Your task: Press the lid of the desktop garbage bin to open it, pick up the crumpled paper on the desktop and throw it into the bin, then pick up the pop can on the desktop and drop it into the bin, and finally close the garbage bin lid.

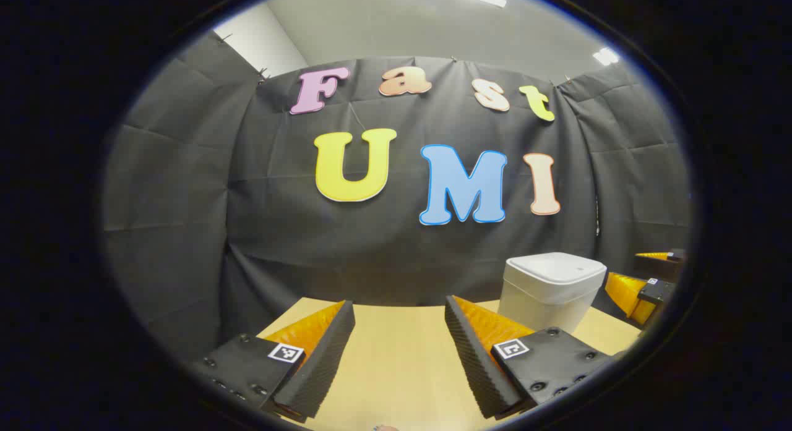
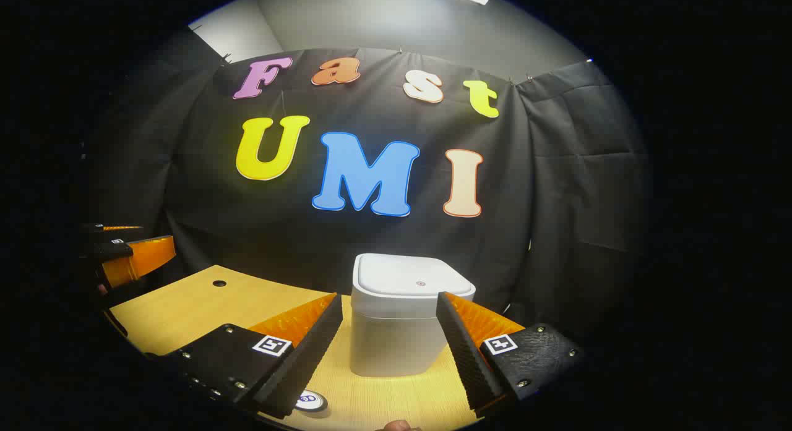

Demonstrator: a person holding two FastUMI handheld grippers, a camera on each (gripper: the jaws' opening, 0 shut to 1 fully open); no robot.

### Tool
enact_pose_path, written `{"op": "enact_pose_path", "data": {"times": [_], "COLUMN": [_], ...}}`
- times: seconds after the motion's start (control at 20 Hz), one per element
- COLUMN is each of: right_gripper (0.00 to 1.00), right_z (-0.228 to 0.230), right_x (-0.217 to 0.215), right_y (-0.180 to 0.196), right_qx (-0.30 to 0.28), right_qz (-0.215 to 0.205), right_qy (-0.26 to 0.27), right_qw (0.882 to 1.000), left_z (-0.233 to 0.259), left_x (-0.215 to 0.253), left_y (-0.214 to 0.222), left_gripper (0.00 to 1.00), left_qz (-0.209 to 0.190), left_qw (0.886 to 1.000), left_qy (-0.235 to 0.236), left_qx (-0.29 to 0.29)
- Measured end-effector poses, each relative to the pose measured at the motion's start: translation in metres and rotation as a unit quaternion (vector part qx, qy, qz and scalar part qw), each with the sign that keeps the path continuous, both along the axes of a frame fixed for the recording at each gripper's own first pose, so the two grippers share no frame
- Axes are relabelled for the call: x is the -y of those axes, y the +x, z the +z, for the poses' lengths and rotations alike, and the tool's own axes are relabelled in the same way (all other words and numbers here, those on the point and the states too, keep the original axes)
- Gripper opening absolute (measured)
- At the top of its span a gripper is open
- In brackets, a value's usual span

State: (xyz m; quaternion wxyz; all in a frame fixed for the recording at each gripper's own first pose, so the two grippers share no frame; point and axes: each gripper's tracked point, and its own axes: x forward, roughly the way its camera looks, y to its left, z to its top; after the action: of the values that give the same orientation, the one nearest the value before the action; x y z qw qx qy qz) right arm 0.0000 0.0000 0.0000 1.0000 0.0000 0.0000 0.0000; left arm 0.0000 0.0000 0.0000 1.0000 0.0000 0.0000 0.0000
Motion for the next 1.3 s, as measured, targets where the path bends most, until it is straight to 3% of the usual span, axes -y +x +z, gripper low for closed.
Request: {"op": "enact_pose_path", "data": {"times": [1.15, 1.3], "right_gripper": [0.98, 0.94], "right_z": [-0.008, -0.011], "right_x": [-0.016, -0.018], "right_y": [0.005, 0.009], "right_qx": [-0.018, -0.023], "right_qz": [0.013, 0.014], "right_qy": [0.002, 0.005], "right_qw": [1.000, 1.000], "left_z": [-0.007, -0.007], "left_x": [-0.014, -0.012], "left_y": [-0.016, -0.012], "left_gripper": [0.99, 0.99], "left_qz": [0.020, 0.019], "left_qw": [1.000, 1.000], "left_qy": [-0.002, 0.000], "left_qx": [-0.014, -0.012]}}
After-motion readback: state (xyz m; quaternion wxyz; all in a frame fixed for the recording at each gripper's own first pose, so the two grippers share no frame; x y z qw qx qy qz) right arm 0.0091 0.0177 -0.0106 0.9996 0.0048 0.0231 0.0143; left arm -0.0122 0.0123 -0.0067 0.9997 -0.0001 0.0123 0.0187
